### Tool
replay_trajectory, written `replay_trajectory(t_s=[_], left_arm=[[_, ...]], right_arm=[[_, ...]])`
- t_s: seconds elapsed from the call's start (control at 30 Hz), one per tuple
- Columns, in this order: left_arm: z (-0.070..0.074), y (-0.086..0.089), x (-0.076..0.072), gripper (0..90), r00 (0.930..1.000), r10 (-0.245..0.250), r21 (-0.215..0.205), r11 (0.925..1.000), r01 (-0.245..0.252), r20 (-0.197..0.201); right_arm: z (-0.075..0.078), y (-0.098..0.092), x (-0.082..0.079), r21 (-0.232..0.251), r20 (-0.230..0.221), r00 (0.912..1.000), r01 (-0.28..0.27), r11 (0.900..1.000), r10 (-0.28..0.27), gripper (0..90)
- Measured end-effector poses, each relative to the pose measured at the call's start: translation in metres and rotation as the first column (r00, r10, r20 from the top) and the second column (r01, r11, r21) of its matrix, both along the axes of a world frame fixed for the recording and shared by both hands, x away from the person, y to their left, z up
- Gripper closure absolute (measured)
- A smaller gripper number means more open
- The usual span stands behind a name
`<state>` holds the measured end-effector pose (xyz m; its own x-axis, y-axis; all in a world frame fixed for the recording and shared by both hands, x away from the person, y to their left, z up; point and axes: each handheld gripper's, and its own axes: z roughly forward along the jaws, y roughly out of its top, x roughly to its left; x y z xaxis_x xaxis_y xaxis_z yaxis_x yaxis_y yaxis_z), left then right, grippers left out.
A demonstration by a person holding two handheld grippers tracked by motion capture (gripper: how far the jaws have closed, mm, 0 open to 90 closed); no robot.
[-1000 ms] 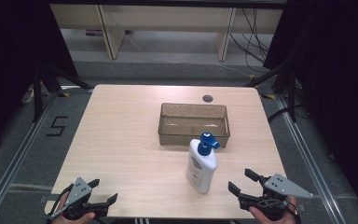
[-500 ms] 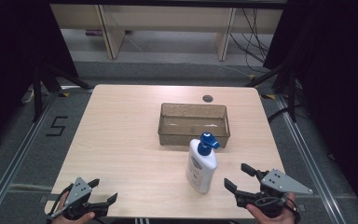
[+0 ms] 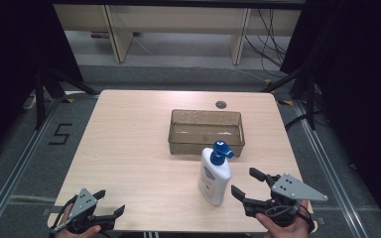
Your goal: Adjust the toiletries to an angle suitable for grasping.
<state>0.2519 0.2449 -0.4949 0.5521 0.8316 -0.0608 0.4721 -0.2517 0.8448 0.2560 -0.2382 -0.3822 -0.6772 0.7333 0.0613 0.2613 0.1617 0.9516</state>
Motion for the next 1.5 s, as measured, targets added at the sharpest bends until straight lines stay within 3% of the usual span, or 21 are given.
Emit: replay_trajectory(t_s=[0.07,0.2,0.23,0.37,0.47,0.5,0.53,0.6,0.63,0.73,0.77,0.83,0.97,1.03,1.1,1.33,1.5], left_arm=[[0.0,0.001,0.0,14.9,1.0,-0.006,0.013,0.9999,0.006,-0.003],[0.0,-0.001,-0.001,14.9,1.0,0.009,-0.009,0.9999,-0.009,0.0],[0.001,0.0,0.0,14.9,1.0,0.001,0.0,1.0,-0.001,0.001],[0.0,-0.001,-0.001,14.9,0.9999,0.011,-0.016,0.9998,-0.011,0.004],[0.001,0.0,-0.001,14.9,0.9999,0.01,-0.007,0.9999,-0.01,0.001],[0.001,0.0,-0.001,14.9,1.0,0.008,-0.009,0.9999,-0.008,0.003],[0.001,0.0,-0.001,14.9,1.0,0.01,-0.006,0.9999,-0.01,0.001],[0.001,0.0,0.0,14.9,1.0,0.007,0.001,1.0,-0.007,-0.001],[0.001,0.0,-0.001,14.9,1.0,0.007,0.002,1.0,-0.007,0.0],[0.001,0.0,0.0,14.9,1.0,0.009,-0.008,0.9999,-0.009,0.004],[0.001,0.0,0.0,14.9,0.9999,0.009,-0.008,0.9999,-0.009,0.004],[0.001,0.0,0.0,14.9,1.0,0.009,-0.006,0.9999,-0.009,0.004],[0.0,0.0,0.0,14.9,1.0,0.002,-0.012,0.9999,-0.002,0.007],[0.001,0.0,0.0,14.9,1.0,0.003,-0.011,0.9999,-0.003,0.007],[0.001,0.0,0.0,14.9,1.0,0.003,-0.011,0.9999,-0.003,0.008],[0.001,0.001,0.0,14.9,1.0,0.002,-0.011,0.9999,-0.002,0.007],[0.001,0.001,0.0,14.9,1.0,0.002,-0.013,0.9999,-0.002,0.007]], right_arm=[[0.003,0.001,0.0,-0.013,-0.005,1.0,-0.003,1.0,0.003,24.1],[0.008,0.007,0.004,0.004,0.008,0.9999,-0.014,1.0,0.014,24.0],[0.009,0.008,0.006,0.002,0.03,0.9994,-0.016,1.0,0.016,24.0],[0.015,0.014,0.01,0.014,0.011,0.9994,-0.033,0.999,0.033,24.1],[0.019,0.016,0.015,-0.004,0.051,0.9982,-0.032,0.999,0.032,23.2],[0.02,0.017,0.014,0.0,0.028,0.999,-0.034,0.999,0.034,23.3],[0.021,0.018,0.016,0.001,0.052,0.998,-0.036,0.999,0.036,23.2],[0.023,0.02,0.016,0.008,0.036,0.9984,-0.045,0.999,0.044,23.1],[0.023,0.02,0.018,-0.007,0.068,0.9968,-0.043,0.999,0.043,23.2],[0.024,0.024,0.02,0.019,0.033,0.9981,-0.053,0.998,0.052,23.5],[0.025,0.023,0.023,0.001,0.06,0.997,-0.048,0.999,0.048,23.9],[0.025,0.025,0.026,0.004,0.068,0.9963,-0.052,0.999,0.052,24.6],[0.024,0.031,0.032,0.008,0.056,0.9965,-0.063,0.998,0.062,26.2],[0.024,0.034,0.036,-0.006,0.071,0.9951,-0.069,0.998,0.069,27.2],[0.024,0.039,0.037,0.006,0.054,0.9959,-0.073,0.997,0.073,28.1],[0.025,0.046,0.047,-0.005,0.073,0.9935,-0.087,0.996,0.087,33.6],[0.022,0.049,0.053,0.018,0.079,0.9926,-0.094,0.995,0.093,40.1]])
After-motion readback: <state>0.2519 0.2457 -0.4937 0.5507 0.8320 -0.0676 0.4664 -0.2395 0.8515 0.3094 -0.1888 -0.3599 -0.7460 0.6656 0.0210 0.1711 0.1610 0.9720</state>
